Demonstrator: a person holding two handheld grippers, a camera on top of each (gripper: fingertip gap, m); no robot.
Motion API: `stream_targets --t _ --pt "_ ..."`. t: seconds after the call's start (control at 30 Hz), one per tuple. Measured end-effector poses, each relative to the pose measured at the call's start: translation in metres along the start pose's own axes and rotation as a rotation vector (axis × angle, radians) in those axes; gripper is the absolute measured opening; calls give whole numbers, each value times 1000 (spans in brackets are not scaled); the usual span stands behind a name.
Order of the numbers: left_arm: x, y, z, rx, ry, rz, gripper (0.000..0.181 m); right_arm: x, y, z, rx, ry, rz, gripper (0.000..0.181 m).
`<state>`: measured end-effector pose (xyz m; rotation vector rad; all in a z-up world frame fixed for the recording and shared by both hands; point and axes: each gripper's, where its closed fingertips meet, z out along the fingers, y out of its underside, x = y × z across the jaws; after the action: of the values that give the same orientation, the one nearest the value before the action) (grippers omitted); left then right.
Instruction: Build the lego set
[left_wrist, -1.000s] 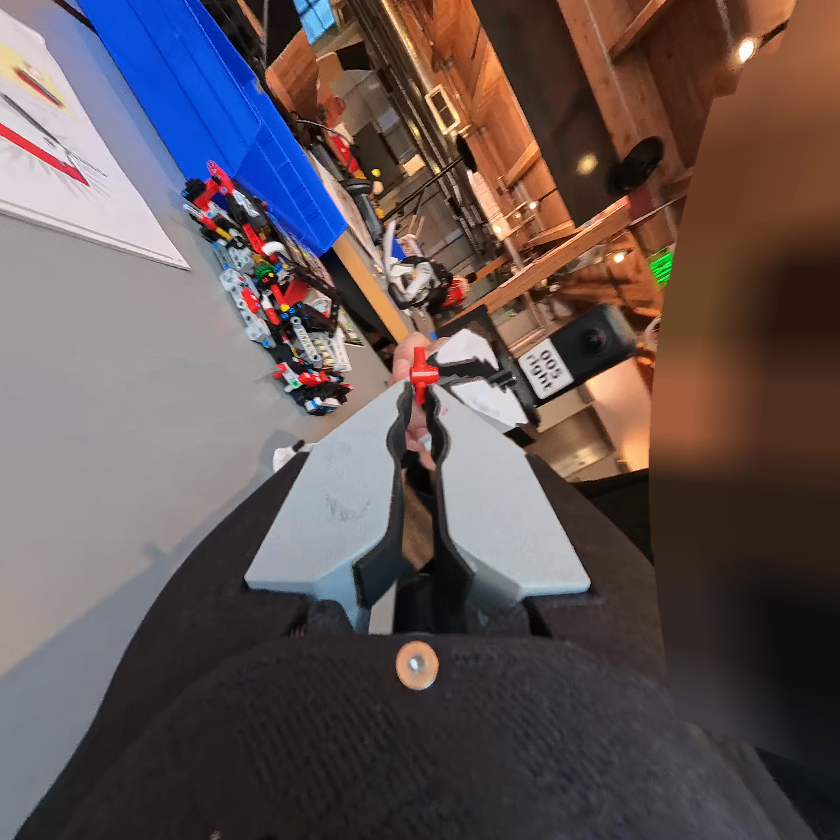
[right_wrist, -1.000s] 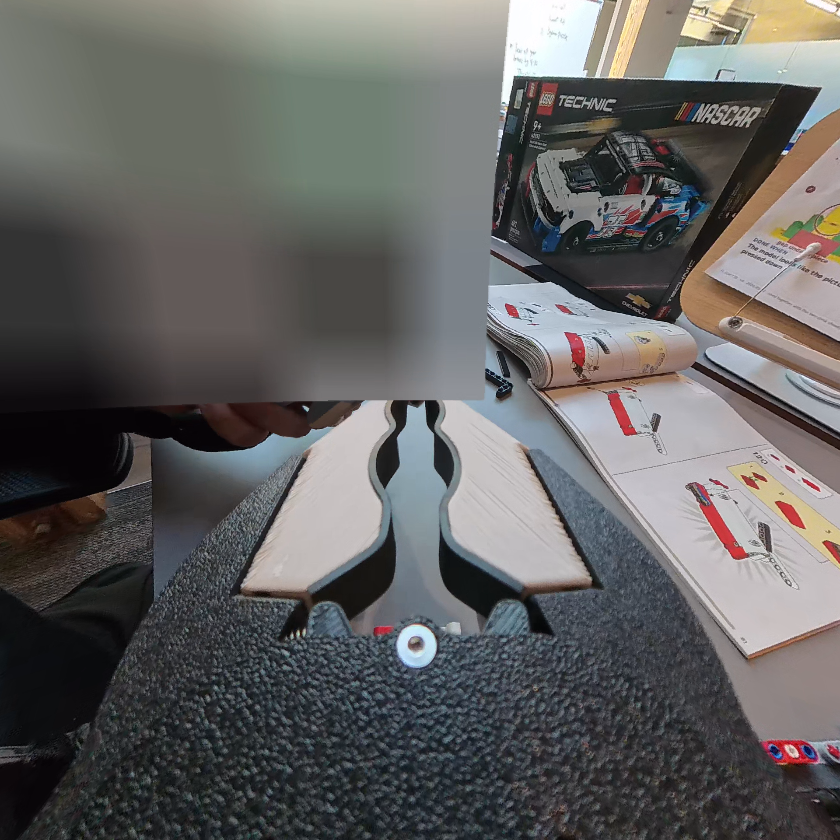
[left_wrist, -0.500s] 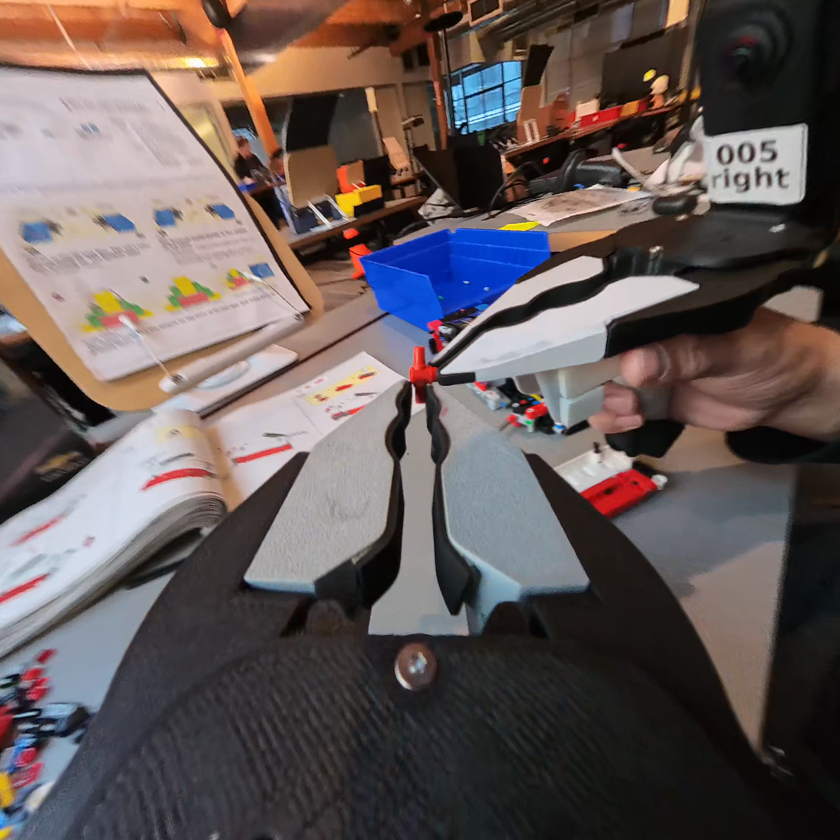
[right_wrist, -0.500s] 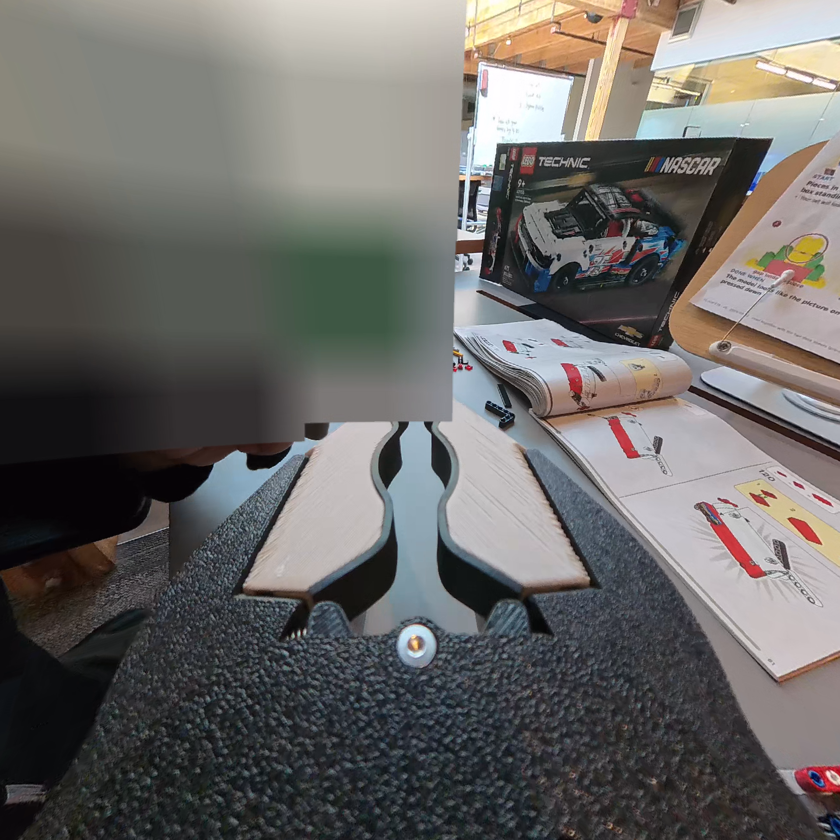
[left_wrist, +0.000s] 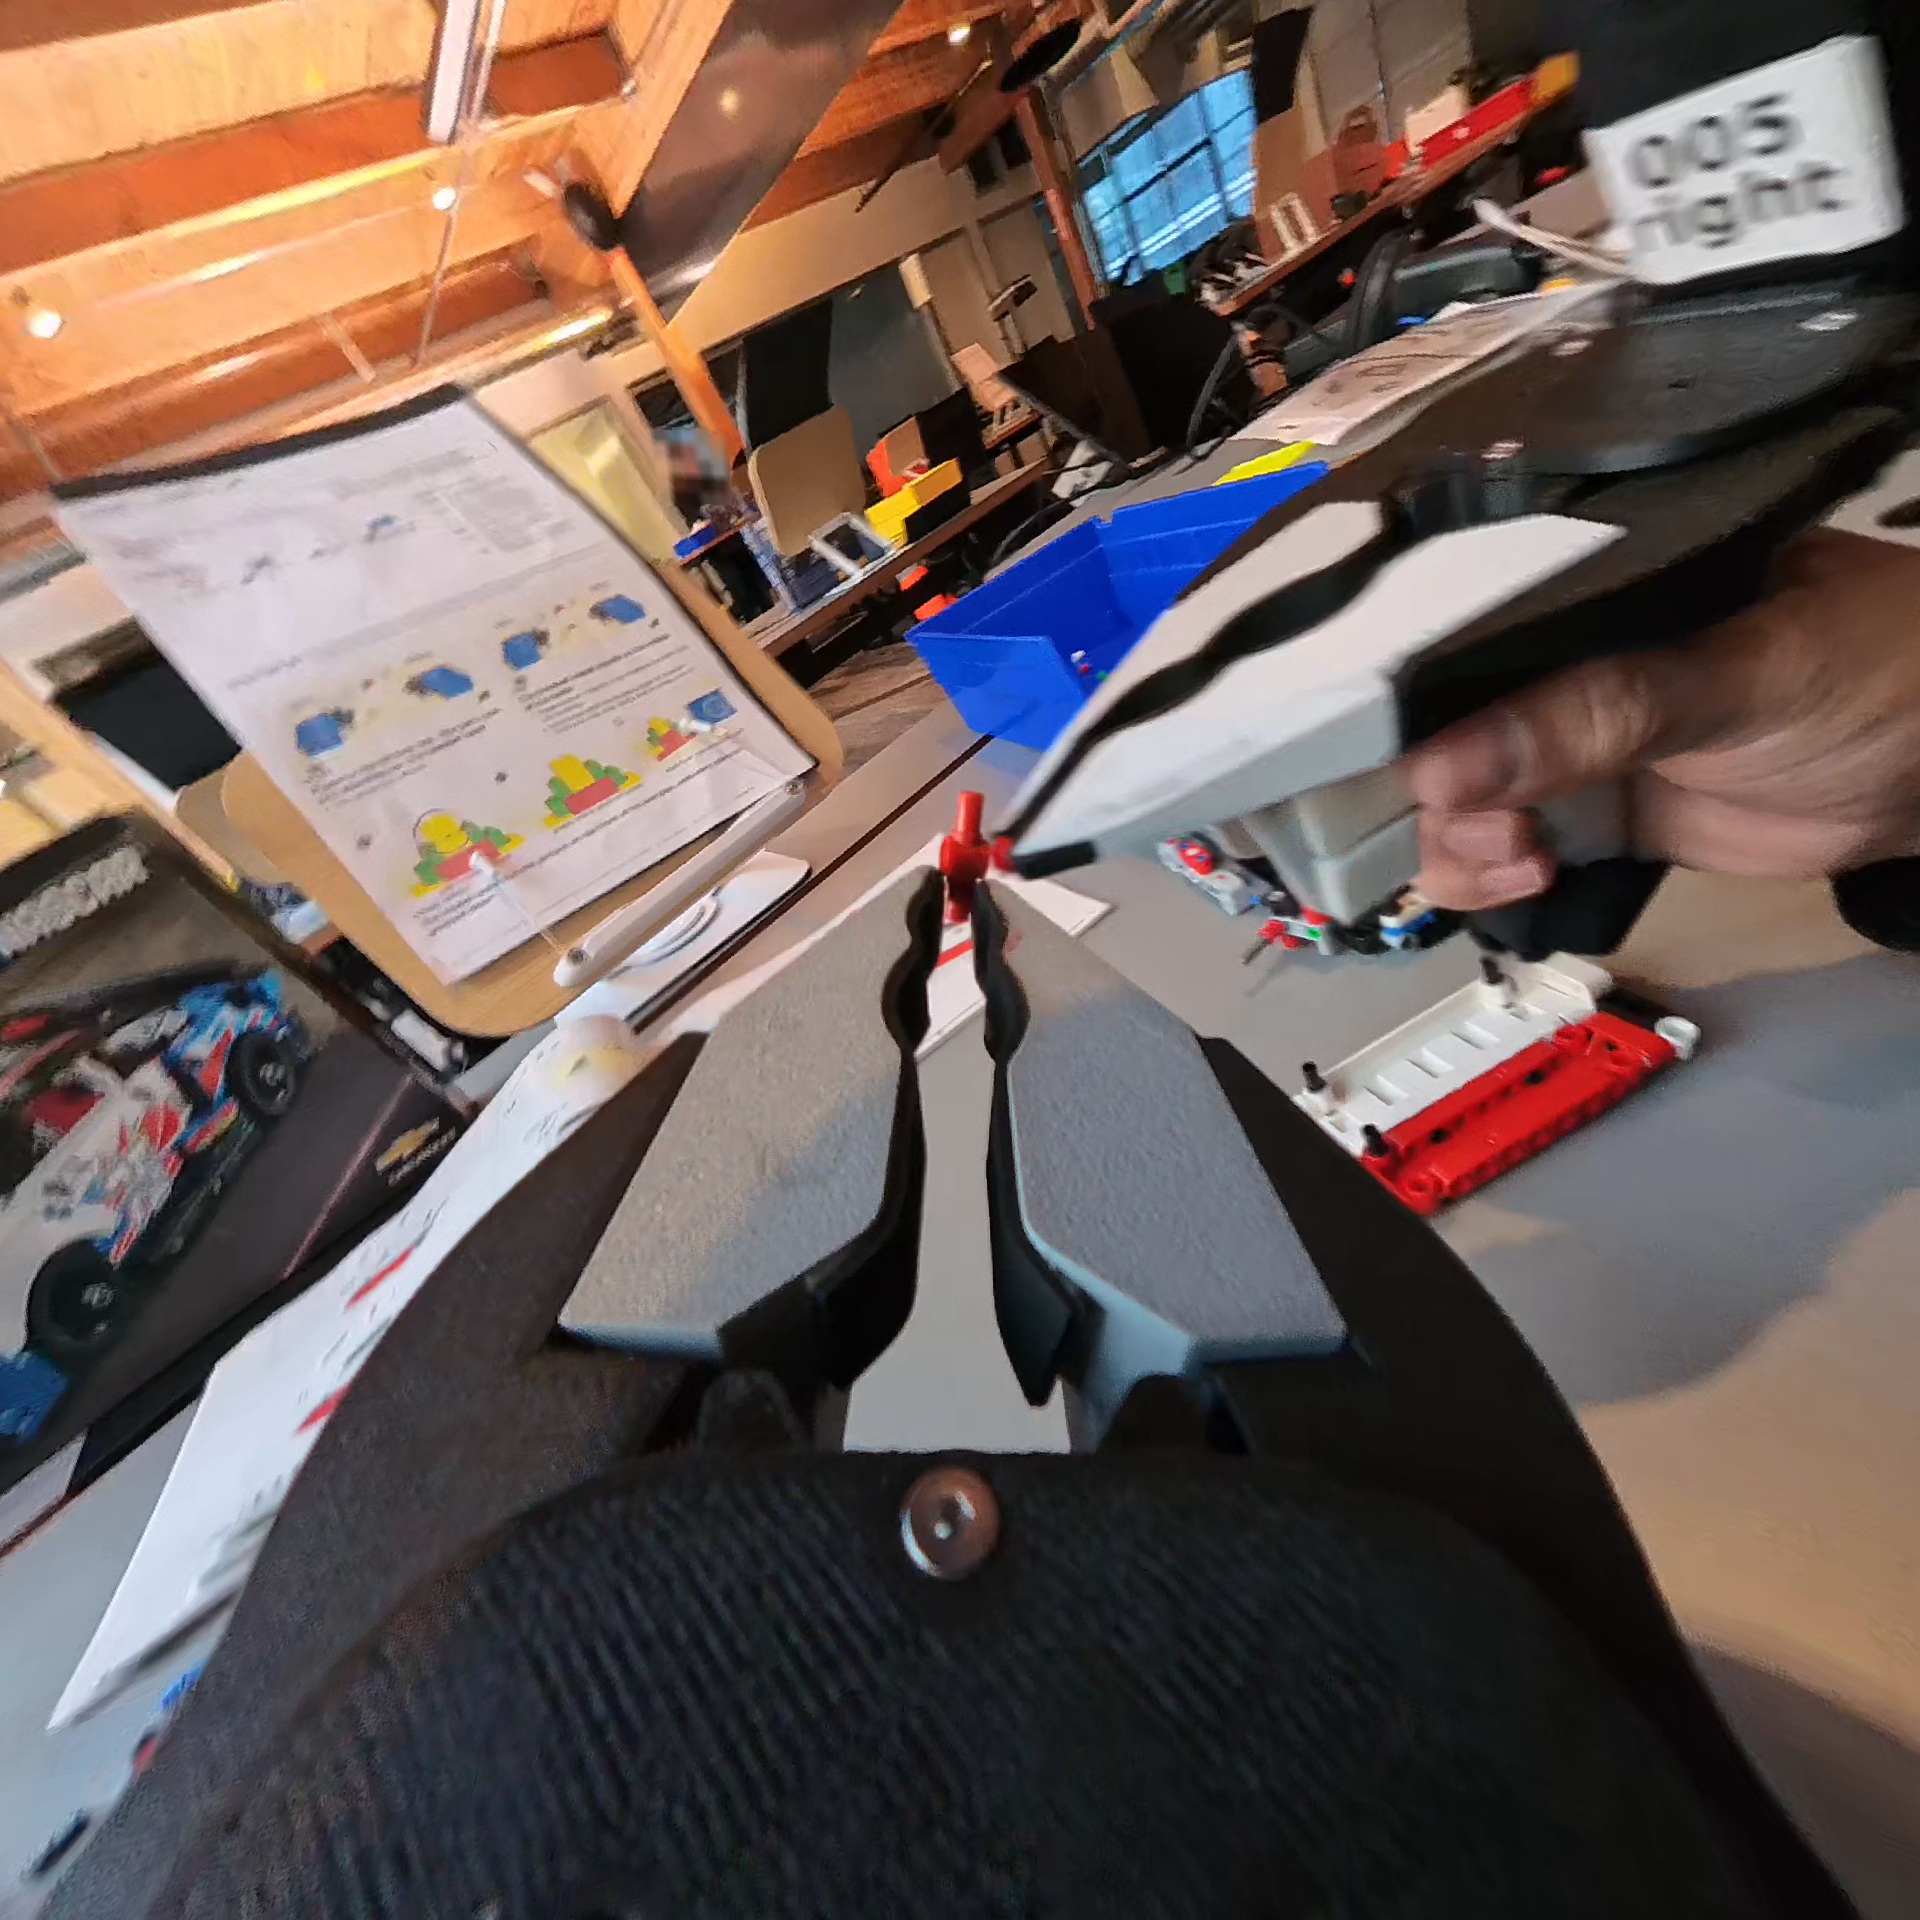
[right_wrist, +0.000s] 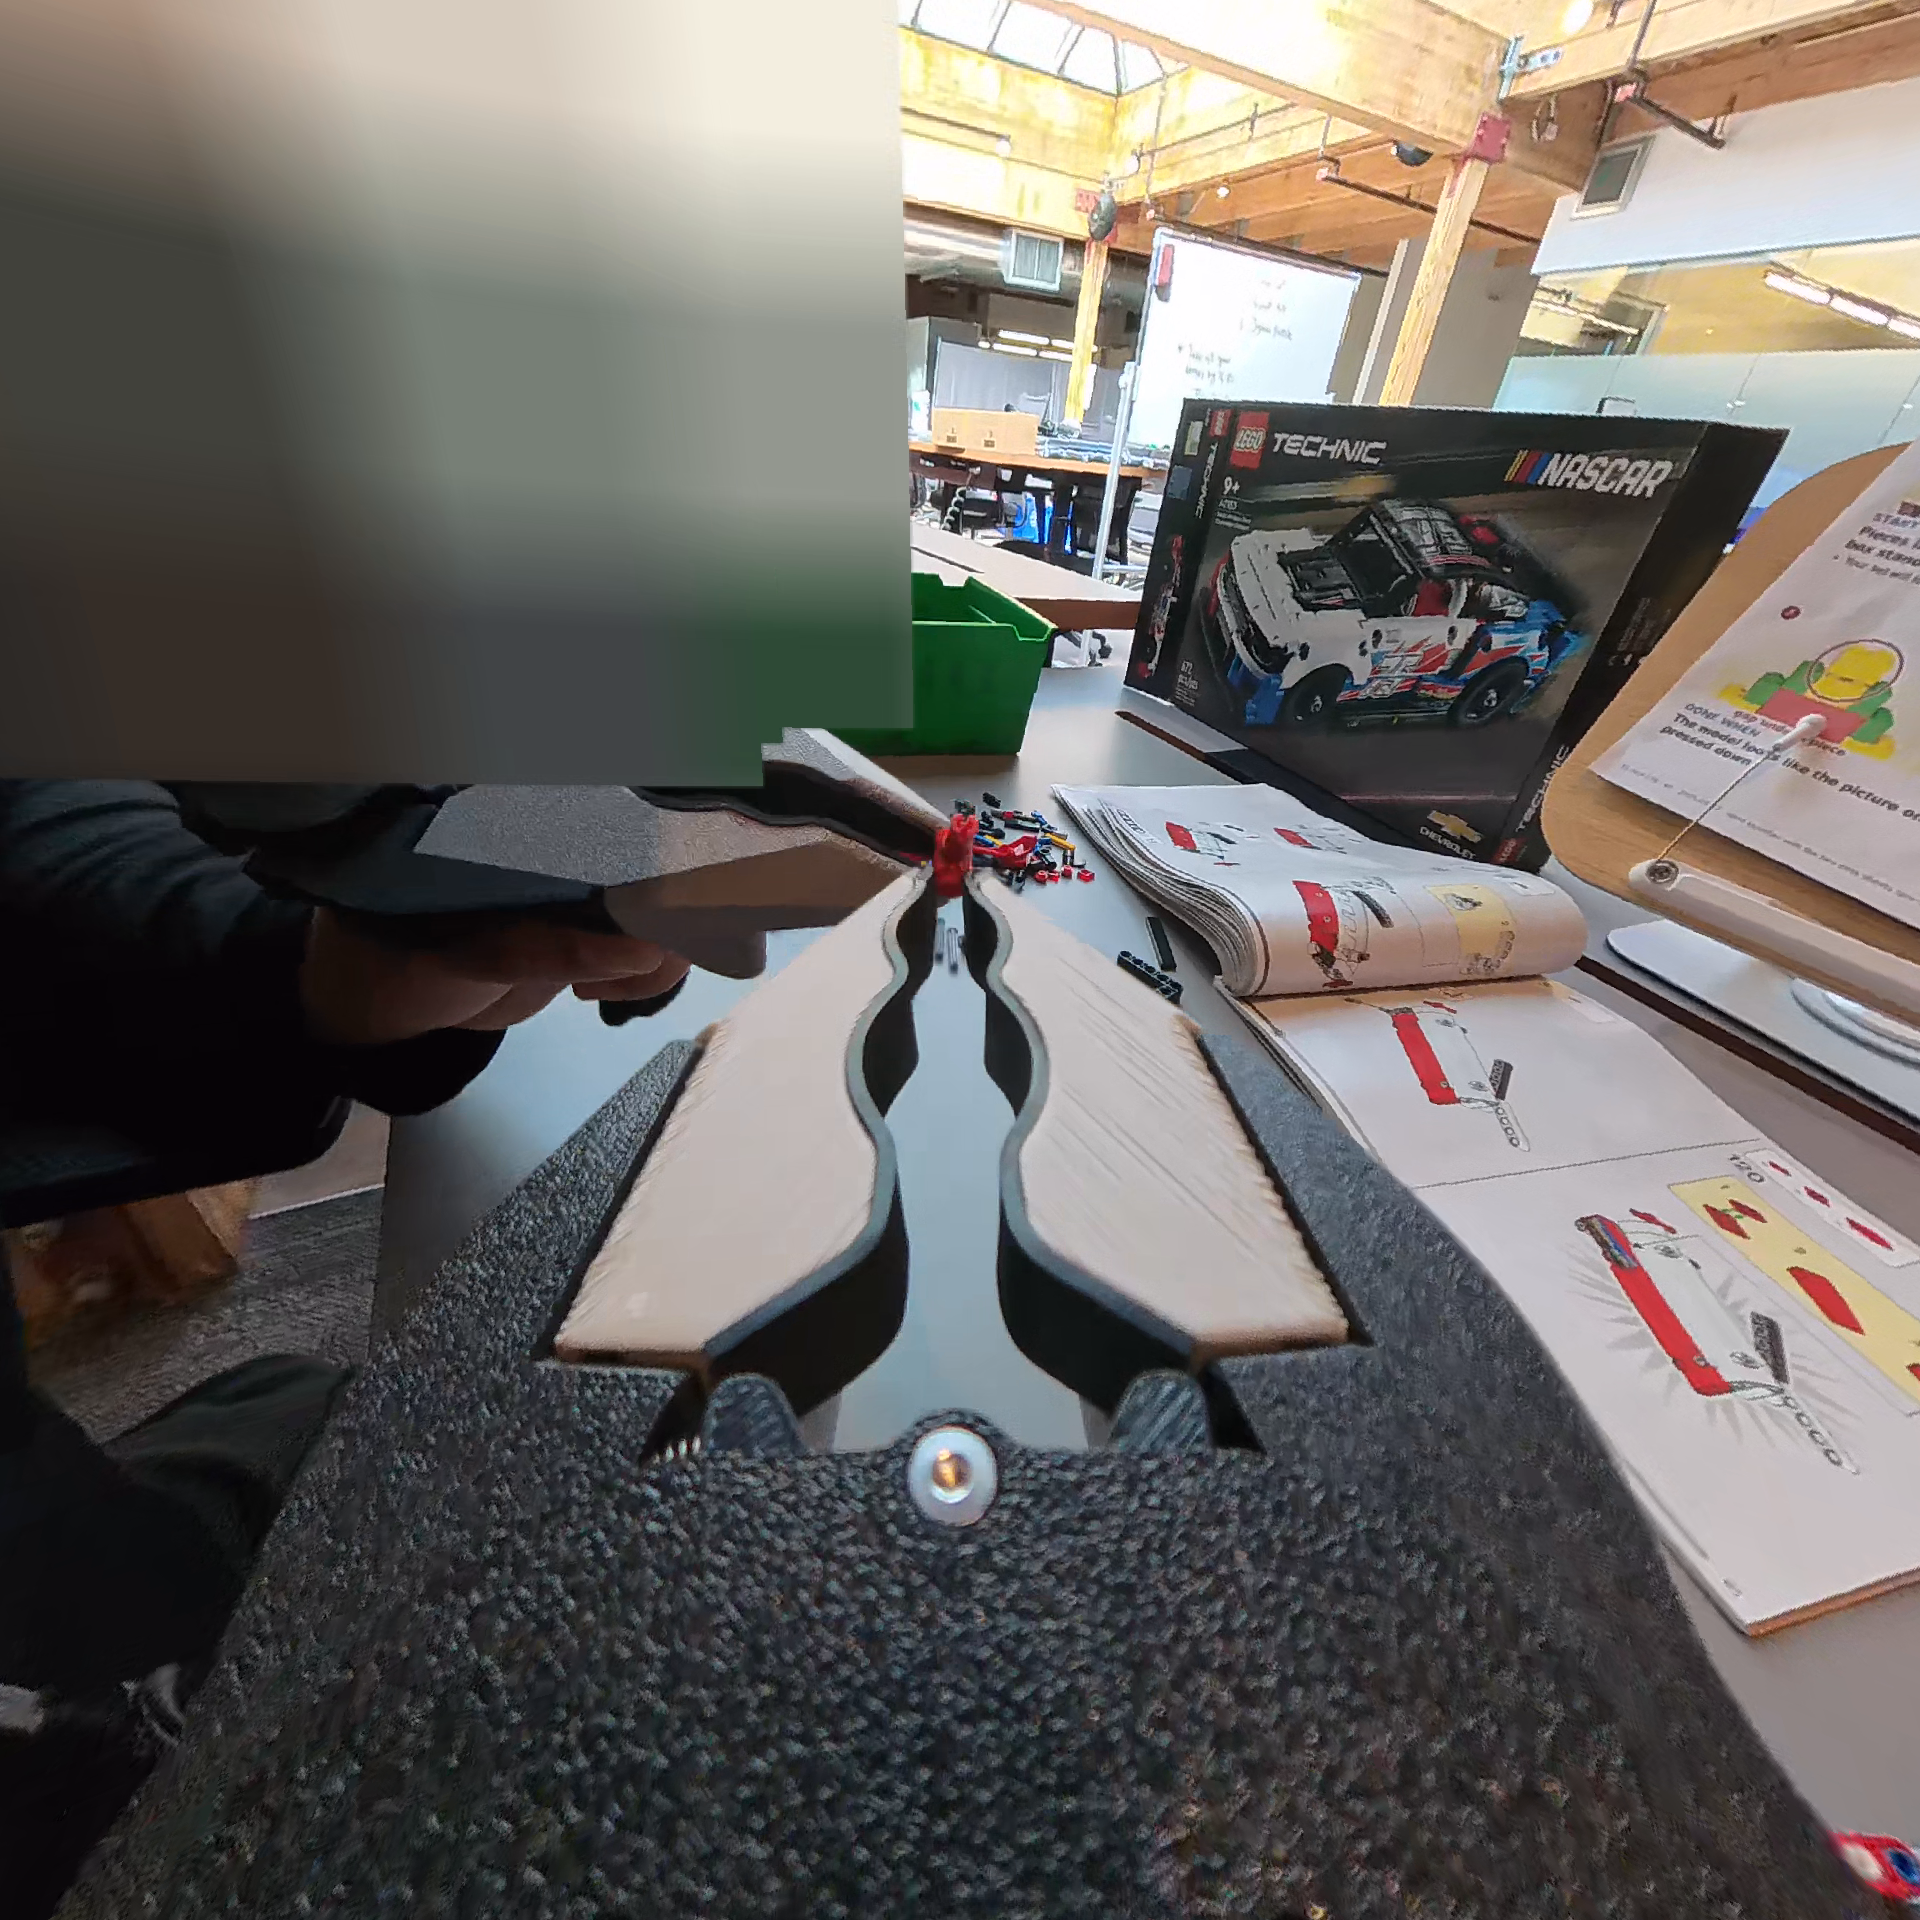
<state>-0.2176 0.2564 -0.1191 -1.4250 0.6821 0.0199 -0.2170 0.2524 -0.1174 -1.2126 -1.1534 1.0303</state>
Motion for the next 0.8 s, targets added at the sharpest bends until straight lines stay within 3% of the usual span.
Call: stream_targets --t 0.13,0.4,0.5,0.63,0.8 --pt "-26 6 -4 0 -22 -120 2 4 4 -5 -16 13 -23 4" --pt "-13 19 5 -54 42 -139 2 9 4 -5 -9 25 11 5" --pt "-13 34 2 -125 57 -141 2 11 22 2 -110 10 35 5" --pt "-17 68 -28 -259 66 -223 2 6 58 16 -353 -63 15 5" --pt "-59 122 -89 -388 -150 -348 2 -8 69 53 -494 -168 -99 6"
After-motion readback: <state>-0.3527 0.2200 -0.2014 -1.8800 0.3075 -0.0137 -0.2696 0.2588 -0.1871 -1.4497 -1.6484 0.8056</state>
